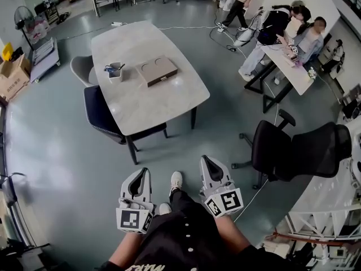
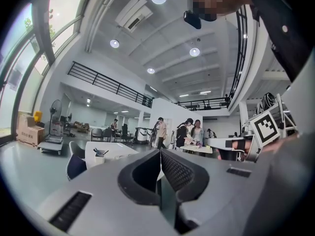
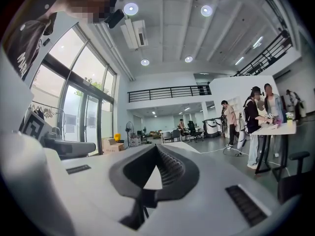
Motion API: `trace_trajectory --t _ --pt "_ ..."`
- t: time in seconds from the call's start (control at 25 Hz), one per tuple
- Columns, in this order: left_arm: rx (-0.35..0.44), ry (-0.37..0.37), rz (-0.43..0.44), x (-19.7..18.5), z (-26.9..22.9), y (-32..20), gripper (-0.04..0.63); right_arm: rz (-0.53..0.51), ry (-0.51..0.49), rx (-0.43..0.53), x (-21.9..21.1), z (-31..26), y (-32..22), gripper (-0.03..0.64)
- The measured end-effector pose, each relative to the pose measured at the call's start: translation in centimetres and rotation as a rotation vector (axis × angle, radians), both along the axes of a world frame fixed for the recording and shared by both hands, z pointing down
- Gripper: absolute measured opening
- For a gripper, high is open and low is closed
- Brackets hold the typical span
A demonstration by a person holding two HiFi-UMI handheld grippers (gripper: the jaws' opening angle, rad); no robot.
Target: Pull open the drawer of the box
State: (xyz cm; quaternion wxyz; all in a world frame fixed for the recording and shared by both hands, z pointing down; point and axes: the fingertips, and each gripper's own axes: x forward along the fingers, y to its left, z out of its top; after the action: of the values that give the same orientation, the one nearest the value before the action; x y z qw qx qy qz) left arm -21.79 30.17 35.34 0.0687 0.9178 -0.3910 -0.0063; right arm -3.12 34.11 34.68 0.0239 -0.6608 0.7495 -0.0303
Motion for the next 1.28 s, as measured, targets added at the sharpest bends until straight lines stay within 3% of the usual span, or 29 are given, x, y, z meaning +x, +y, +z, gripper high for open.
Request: trace_trajectory --t 0.68,1.28 --pt "0.025 -0.016 -0.032 5.6 -1.1 -9.8 0.017 -0.03 -0.019 0.018 6.0 -0.7 -10.7 -0.003" --pt "0.026 -0.051 -0.119 9.8 -1.5 -15.9 0.017 -0.119 -0.053 0.026 10.5 -0.7 -18.9 -0.003"
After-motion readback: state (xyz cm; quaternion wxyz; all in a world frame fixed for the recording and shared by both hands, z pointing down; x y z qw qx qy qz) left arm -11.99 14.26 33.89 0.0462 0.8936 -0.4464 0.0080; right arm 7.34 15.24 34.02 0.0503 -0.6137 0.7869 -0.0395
